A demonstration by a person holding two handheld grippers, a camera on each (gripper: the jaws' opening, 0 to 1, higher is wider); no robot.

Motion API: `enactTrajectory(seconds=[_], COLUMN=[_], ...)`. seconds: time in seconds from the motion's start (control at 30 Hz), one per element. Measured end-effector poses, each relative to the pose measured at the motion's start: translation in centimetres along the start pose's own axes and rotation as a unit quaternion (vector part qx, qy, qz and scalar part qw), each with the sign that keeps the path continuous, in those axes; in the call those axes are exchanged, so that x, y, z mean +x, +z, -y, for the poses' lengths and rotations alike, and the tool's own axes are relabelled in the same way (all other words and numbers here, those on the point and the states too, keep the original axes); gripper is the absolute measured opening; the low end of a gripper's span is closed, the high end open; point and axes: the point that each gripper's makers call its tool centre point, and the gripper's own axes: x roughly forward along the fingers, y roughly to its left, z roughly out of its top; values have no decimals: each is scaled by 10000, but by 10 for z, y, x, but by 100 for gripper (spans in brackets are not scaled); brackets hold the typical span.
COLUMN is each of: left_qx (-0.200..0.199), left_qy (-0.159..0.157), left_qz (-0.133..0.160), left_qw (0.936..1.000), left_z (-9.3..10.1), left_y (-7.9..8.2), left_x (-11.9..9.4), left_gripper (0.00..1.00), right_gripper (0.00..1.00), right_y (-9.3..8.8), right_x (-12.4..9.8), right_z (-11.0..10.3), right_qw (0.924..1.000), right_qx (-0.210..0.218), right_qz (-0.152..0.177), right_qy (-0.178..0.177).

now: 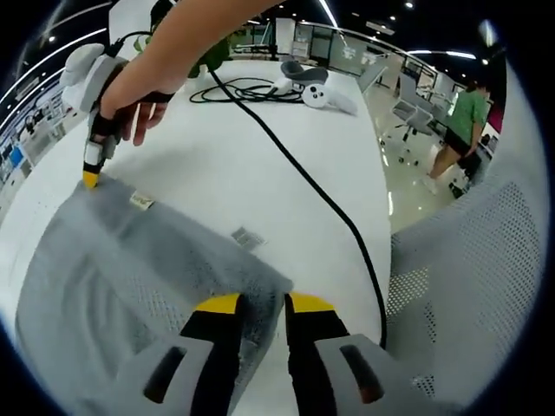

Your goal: Fold the towel on the table until its edges align and the towel forms a compact rectangular stack.

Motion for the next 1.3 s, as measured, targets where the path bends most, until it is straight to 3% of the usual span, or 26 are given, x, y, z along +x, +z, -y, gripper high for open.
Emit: enactTrajectory(seconds=[0.17,0.23,0.47,0.63,0.9,0.97,1.03,1.3], left_qx=[17,-256,-448,-296,-533,-579,-689,-1108], left_qy=[119,50,-120,-223,-339,-334,-315,-265], left_qz=[-82,-69,53,133,248,259,281,393], left_qw=[9999,9996,9989,9992,9977,9974,9967,9927], left_z=[-6,-5,7,19,26,27,28,24], left_y=[3,5,19,33,53,57,65,84], left_x=[2,3,14,24,39,43,49,61], left_gripper=[6,5,4,4,4,4,4,4], right_gripper=[2,1,1,1,1,1,1,1], right_y=[-3,-5,-23,-38,-55,-57,-55,-46], right_x=[-3,-4,-22,-36,-53,-54,-55,-68], right_z=[-3,1,18,37,54,58,64,79], right_qw=[9999,9998,9998,9995,9984,9978,9950,9945], right_qx=[-17,-33,37,56,-100,-248,-654,-524], right_qz=[-93,-123,-195,-277,-365,-383,-406,-137], right_qy=[133,119,-8,-166,-412,-485,-638,-893])
